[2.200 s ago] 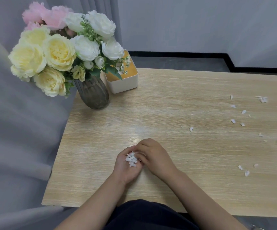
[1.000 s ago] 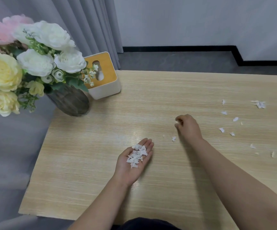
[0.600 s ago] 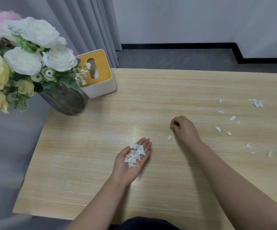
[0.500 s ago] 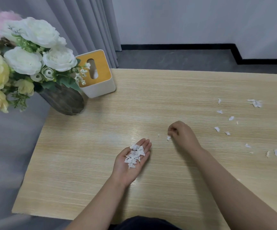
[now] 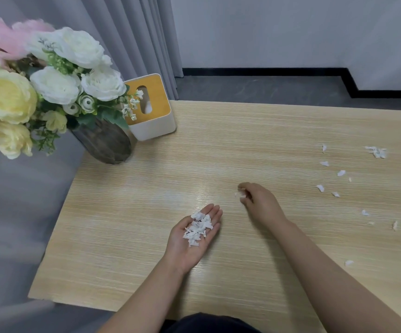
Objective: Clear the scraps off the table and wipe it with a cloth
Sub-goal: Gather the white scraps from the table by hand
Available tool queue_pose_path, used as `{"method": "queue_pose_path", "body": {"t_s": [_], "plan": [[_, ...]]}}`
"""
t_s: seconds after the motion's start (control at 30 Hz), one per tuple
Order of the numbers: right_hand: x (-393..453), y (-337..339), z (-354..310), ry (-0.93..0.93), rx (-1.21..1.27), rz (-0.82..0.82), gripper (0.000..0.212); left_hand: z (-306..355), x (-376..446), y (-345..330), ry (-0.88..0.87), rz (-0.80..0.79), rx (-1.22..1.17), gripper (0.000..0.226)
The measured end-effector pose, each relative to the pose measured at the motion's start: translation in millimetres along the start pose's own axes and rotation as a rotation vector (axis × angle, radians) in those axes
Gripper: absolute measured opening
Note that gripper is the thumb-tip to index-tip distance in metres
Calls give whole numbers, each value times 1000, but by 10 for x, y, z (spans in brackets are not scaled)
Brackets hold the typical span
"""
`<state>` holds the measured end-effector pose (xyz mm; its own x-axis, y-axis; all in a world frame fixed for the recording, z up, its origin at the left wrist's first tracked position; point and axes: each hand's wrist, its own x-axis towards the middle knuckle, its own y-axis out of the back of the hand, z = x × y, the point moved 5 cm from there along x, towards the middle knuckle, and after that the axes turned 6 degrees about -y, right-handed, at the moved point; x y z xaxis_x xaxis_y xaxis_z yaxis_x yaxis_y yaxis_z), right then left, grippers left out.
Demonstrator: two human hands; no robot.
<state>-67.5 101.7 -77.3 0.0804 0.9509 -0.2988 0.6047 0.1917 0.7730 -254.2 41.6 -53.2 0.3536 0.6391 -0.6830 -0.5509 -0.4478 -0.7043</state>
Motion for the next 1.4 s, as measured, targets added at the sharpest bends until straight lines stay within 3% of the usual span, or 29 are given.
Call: {"method": "queue_pose_path", "body": {"t_s": [0.07,0.23,0.37,0.5,0.63,0.8,0.9,1.03,1.27,1.4], "plan": [[64,-35,-64,10,-18,-25,33,7,-16,11,-5,4,14,43],[160,-99,-97,42,-128,-63,11,22,-40,41,-12,24,5,44],[145,-89,-117,73,-158,-78,9,13,-58,46,-15,36,-9,44],[28,90,-327,71,27,-19,8,-9,-78,0,-26,36,-28,44],[-332,327,-822,230,275,-9,5,-69,-82,-83,-23,50,-61,42],[-613,258,-1008,320,144,-113,11,-235,-139,-322,-39,43,-198,15],[-735,228,-962,385,88,-95,17,-325,-154,-374,-11,-11,-296,44],[-912,237,-920,438,18,-99,24,-422,-198,-379,31,63,-276,5],[-1134,311,-808,374,38,-13,37,-546,-247,-381,82,75,-200,26],[-1253,417,-734,283,115,53,23,-615,-284,-478,113,2,-136,33]]}}
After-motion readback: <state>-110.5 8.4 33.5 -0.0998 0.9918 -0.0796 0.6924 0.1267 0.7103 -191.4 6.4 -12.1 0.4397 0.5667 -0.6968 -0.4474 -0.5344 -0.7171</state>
